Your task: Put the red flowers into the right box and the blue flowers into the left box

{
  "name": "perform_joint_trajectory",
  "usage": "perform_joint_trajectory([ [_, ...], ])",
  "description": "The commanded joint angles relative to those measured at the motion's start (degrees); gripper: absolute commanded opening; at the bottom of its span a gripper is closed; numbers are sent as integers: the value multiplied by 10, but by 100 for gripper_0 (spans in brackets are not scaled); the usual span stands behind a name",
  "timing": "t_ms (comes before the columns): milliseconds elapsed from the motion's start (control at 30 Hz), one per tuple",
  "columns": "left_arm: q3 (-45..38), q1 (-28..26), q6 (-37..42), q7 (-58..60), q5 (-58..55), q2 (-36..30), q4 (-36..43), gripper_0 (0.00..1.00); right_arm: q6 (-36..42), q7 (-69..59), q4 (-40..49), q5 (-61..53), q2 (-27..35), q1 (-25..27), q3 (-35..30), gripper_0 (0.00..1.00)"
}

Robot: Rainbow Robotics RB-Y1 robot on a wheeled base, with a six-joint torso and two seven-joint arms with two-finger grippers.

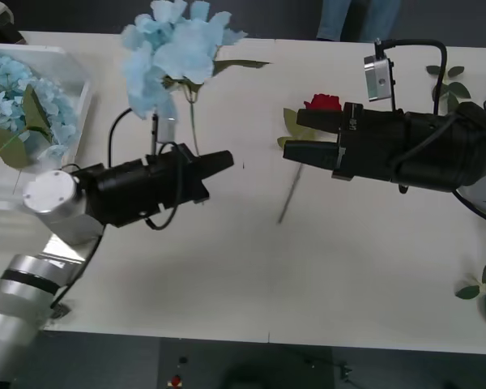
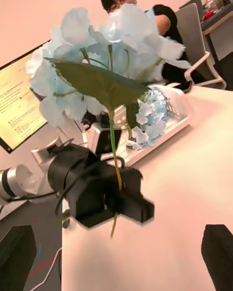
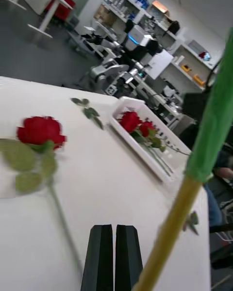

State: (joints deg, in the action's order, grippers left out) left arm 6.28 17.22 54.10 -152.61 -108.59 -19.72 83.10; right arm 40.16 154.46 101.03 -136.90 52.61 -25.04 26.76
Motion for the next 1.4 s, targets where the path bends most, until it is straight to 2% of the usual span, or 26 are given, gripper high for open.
perform_joint_trajectory([
  [33,-62,11,9,-12,12,-49,11,0,-21,-98,14,45,14,-26,-10,100],
  [167,-125,26,9,75,80,-75,11,0,-34,-224,-10,112,22,-63,22,100],
  [433,-229,58,9,279,306,-114,10,0,-49,-495,-142,224,38,-228,189,100],
  [633,-306,64,9,334,447,-118,10,0,-48,-699,-227,291,20,-325,292,100],
  [833,-372,63,6,336,501,-118,10,0,-8,-918,-299,397,-15,-371,311,100],
  [1000,-406,55,2,340,527,-118,10,0,46,-1040,-356,499,-47,-397,311,100],
  [1400,-461,22,-1,338,607,-118,10,0,58,-1207,-470,671,-161,-418,311,100],
])
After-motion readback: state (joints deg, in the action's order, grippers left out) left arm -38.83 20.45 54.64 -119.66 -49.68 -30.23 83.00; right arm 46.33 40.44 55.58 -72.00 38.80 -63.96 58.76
